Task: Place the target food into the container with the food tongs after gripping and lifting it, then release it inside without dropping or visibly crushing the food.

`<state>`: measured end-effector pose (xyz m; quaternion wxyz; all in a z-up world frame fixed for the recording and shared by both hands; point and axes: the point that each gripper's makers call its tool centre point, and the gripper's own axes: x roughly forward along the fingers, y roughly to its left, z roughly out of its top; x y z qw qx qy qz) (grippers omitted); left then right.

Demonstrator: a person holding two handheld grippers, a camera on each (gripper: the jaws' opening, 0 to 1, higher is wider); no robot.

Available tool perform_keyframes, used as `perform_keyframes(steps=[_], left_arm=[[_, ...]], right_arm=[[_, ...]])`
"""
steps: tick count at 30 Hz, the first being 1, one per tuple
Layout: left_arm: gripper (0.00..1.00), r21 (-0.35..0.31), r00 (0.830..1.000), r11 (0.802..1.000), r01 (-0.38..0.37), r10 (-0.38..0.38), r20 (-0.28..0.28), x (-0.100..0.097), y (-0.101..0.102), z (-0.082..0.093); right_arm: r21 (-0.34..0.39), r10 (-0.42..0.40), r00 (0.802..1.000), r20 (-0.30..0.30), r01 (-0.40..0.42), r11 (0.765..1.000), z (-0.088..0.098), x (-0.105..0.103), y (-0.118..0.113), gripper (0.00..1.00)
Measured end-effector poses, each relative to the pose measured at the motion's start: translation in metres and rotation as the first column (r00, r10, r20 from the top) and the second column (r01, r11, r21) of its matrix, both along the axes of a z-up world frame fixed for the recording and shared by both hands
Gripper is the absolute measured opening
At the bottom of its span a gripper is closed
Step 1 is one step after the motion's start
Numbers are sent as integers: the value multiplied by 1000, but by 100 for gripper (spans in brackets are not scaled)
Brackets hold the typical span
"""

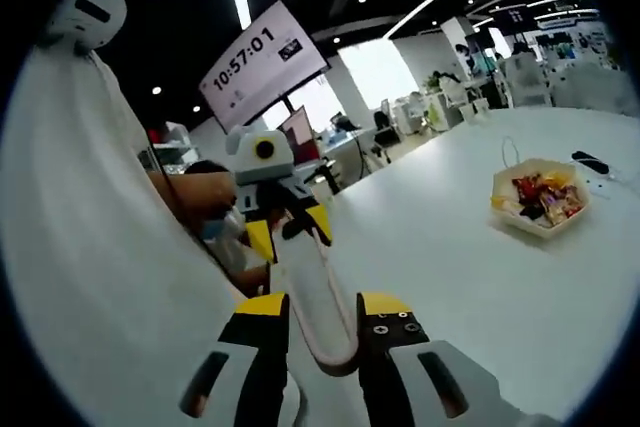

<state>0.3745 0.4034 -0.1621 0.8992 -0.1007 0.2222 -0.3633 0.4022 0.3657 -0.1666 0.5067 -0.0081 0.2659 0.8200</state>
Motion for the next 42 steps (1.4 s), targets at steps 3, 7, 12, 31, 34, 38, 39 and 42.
perform_keyframes(steps=[3,7,12,31,34,38,39,42], left_arm=[[29,45,1000,999,15,-15,-3,-2,0,-9],[28,84,1000,996,18,-17,-7,-2,2,-17],[28,172,999,985,25,-22,-24,-1,4,-35],[27,346,998,938,-17,39,-58,27,24,-72],[27,356,997,934,-12,40,-73,33,27,-74],[25,354,995,935,-13,47,-86,39,31,-82],[25,355,995,935,-14,49,-91,40,31,-84],[26,373,994,928,-14,53,-95,42,33,-89]], right_arm=[[-17,9,999,37,-8,1000,-8,-2,0,25],[-28,5,999,52,-3,1000,-16,-2,0,25],[-57,3,993,115,4,998,-31,-1,1,25],[-66,-81,946,313,106,992,-60,25,12,25],[-56,-100,941,323,125,991,-62,31,15,26],[-63,-115,938,327,143,988,-70,38,18,26],[-65,-116,938,326,145,987,-72,39,19,26],[-73,-124,936,330,156,985,-79,43,22,27]])
